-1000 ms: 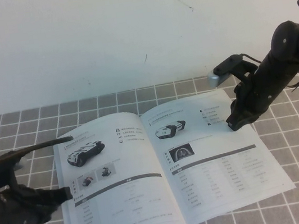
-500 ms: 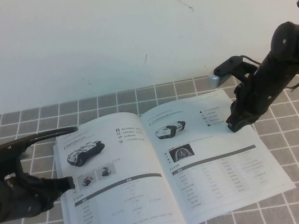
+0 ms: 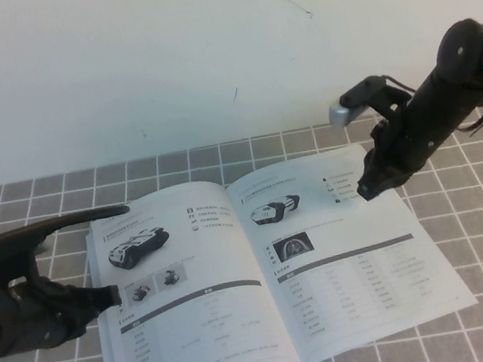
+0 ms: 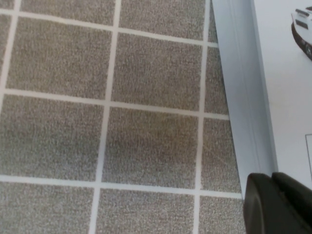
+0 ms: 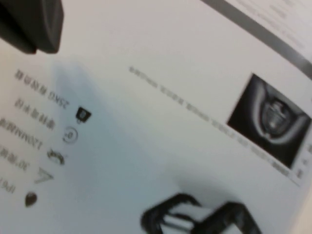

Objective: Close book
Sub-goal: 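Close the open booklet and leave it lying on the table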

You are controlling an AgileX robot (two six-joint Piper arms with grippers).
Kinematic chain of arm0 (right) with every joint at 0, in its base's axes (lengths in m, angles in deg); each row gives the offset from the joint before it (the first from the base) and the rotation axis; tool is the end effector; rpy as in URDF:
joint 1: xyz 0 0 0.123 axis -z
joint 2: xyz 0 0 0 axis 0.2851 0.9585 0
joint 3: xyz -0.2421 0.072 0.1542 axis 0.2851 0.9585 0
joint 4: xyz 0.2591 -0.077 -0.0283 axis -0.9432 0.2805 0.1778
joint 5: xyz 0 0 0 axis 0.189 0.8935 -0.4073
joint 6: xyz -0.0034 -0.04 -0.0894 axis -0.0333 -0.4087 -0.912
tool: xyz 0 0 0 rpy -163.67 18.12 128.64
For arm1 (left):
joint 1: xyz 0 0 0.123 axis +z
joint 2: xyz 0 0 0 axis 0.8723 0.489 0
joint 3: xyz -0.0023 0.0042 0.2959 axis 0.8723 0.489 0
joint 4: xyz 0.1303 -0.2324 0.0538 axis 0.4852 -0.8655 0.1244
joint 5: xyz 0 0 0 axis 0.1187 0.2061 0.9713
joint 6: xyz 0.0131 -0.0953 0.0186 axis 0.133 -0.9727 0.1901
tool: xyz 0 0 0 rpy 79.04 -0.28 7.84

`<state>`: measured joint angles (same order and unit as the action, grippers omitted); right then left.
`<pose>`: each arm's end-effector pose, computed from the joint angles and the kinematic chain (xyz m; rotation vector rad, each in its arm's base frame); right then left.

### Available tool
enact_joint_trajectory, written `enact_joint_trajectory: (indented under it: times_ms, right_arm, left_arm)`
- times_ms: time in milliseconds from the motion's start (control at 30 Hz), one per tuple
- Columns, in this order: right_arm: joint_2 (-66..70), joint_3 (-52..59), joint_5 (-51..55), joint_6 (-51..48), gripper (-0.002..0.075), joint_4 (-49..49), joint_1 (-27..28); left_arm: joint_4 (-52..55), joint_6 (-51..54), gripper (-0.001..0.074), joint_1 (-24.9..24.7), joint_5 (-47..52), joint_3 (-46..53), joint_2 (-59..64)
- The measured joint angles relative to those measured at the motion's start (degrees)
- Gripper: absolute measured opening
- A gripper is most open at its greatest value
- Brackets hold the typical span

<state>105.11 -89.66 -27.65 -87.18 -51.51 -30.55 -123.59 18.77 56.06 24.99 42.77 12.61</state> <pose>0.4755 0.1528 0.1404 -1.0066 2.5487 0.4278 0.3162 -0.0300 0.1484 -0.2657 2.4525 -0.2243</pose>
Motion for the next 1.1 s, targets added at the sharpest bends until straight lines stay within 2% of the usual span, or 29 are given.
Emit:
enact_joint_trajectory:
  times_ms: [267,433,567,767,1100]
  right_arm:
    - [-2.1,-1.8,6.54,-1.04,-0.0003,-4.44,0.0]
    - [-1.15,-0.84,6.2,-1.29,-0.0003,-0.94,0.0]
    - [-0.2,-0.79,5.79,-1.29,-0.0003,1.19,0.0]
    - [1.87,-0.79,6.26,-1.29,-0.0003,1.31,0.0]
    - [2.3,-0.79,6.74,-1.29,-0.0003,1.31,0.0]
  left_arm:
    - [-0.14,0.13,-0.0004,0.0,1.6,0.0,0.0]
    - [-0.47,0.13,-0.0003,0.26,2.22,-0.56,0.22]
    - [-0.47,0.13,-0.0004,1.78,6.48,-4.11,2.52]
    - [-0.22,1.1,-0.0003,2.52,10.29,-8.4,8.14]
    - [3.41,1.66,-0.0004,2.76,11.41,-9.12,7.79]
